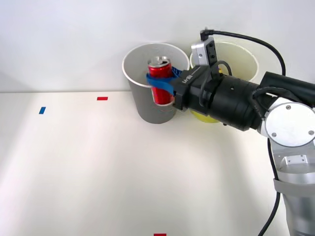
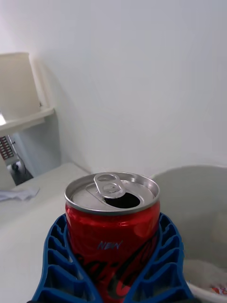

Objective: Put cans in the gray bin, plastic bottles in the light green bin

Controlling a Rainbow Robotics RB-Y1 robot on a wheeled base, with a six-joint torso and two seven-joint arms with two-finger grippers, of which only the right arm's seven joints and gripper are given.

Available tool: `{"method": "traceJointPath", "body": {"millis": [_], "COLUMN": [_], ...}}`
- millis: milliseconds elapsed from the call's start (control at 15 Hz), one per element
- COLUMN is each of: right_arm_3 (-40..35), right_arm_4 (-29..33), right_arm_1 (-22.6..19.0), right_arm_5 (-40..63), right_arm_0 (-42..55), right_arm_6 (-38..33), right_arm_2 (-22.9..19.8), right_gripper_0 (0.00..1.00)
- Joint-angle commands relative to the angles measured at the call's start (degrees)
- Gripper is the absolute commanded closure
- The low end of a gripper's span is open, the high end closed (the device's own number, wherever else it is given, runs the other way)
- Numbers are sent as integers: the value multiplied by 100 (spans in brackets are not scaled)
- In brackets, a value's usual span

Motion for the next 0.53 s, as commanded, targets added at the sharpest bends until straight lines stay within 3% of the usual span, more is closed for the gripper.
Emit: {"method": "traceJointPath", "body": {"millis": [67,200,400,533], "right_arm_3": [18,457,1696,2127], "right_arm_4": [1124,1510,1563,1950], "right_arm_1": [244,491,745,833], "right_arm_5": [-396,-511,-1258,-1310], "right_arm_0": [-363,-715,-1356,-1690], "right_arm_6": [-860,-1115,-957,-852], "right_arm_2": [246,229,194,71], "right_gripper_0": [100,100,100,100]}}
